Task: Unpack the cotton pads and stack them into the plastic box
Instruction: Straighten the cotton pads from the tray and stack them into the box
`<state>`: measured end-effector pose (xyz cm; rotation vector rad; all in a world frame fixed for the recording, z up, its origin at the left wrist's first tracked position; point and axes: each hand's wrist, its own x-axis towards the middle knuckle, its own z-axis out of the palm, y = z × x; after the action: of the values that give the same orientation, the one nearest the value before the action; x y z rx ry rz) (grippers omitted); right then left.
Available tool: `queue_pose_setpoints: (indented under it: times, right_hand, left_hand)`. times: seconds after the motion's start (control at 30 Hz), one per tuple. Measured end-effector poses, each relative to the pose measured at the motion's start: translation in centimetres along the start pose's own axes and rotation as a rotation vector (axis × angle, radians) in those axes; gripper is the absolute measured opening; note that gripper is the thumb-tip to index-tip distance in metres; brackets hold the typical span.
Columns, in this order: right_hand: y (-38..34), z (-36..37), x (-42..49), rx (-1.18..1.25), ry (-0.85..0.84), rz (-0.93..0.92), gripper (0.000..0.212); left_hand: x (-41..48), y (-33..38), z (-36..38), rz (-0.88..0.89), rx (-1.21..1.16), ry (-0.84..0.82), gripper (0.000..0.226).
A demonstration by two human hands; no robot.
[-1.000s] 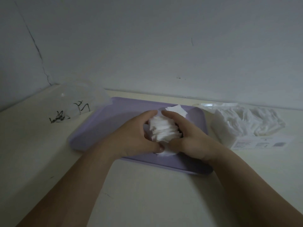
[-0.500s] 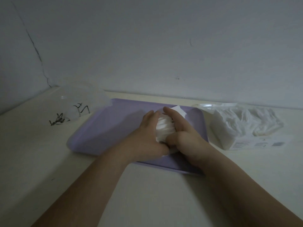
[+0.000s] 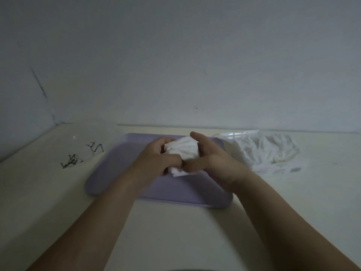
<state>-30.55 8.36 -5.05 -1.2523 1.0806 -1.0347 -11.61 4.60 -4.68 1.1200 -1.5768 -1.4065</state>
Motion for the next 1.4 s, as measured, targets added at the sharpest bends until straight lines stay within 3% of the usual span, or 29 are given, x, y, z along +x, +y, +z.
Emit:
queue_pose_setpoints:
  times: [0.13, 0.27, 0.37, 0.53, 0.6, 0.7, 0.77, 0.83, 0.93, 1.0, 1.07, 1.17, 1.4]
  right_hand:
    - [-3.1, -2.8, -1.2, -0.113, -0.004, -0.057, 0.053]
    - [-4.4, -6.0, -3.8, -0.183, 0.074, 0.000, 0.030]
    - [-5.0, -8.3, -6.0, -0.170, 0.144, 0.024, 0.032]
    - [-5.6, -12.2, -9.4, -0.104, 0.402, -0.059, 0.031]
    - [-5.8, -13.9, -10.4, -0.104, 0.538, -0.093, 0.030]
    - [-5.6, -16.1, -11.2, -0.150, 0.706, -0.122, 0.035]
    - [-5.2, -16.8, -11.2, -0.221, 0.739, -0.131, 0.037]
    - [-4.5, -16.9, -10.9, -0.347, 0.720, -0.104, 0.042]
    - [-3.4, -16.8, -10.0, -0.451, 0.634, -0.030, 0.044]
    - [-2.9, -17.2, -9.5, -0.490, 0.563, 0.037, 0.038]
    - [-2.6, -17.7, -9.1, -0.550, 0.536, 0.112, 0.046]
    - [-2.5, -18.1, -8.4, -0.682, 0.573, 0.187, 0.053]
    - [-2.8, -16.4, -6.1, -1.143, 0.725, 0.279, 0.037]
  left_hand:
    - [0.6, 1.9, 2.1, 0.038, -0.102, -0.063, 0.046]
    - [1.5, 3.0, 5.3, 0.077, -0.196, -0.176, 0.041]
    - [2.1, 4.1, 8.6, 0.083, -0.194, -0.226, 0.038]
    - [2.9, 6.5, 14.4, 0.167, -0.028, -0.259, 0.022]
    - [3.6, 6.7, 16.4, 0.222, 0.136, -0.194, 0.029]
    - [4.7, 6.0, 18.2, 0.363, 0.569, -0.135, 0.041]
    - [5.1, 5.4, 18.9, 0.421, 0.828, -0.174, 0.043]
    - [5.5, 4.7, 19.3, 0.422, 0.924, -0.223, 0.045]
    - [5.3, 3.6, 19.1, 0.379, 0.920, -0.305, 0.035]
    - [5.3, 3.2, 19.0, 0.416, 0.913, -0.336, 0.038]
    - [5.3, 3.1, 18.7, 0.469, 0.892, -0.333, 0.038]
    - [5.3, 2.9, 18.0, 0.492, 0.884, -0.317, 0.027]
    - [5.0, 2.7, 16.6, 0.431, 0.807, -0.290, 0.029]
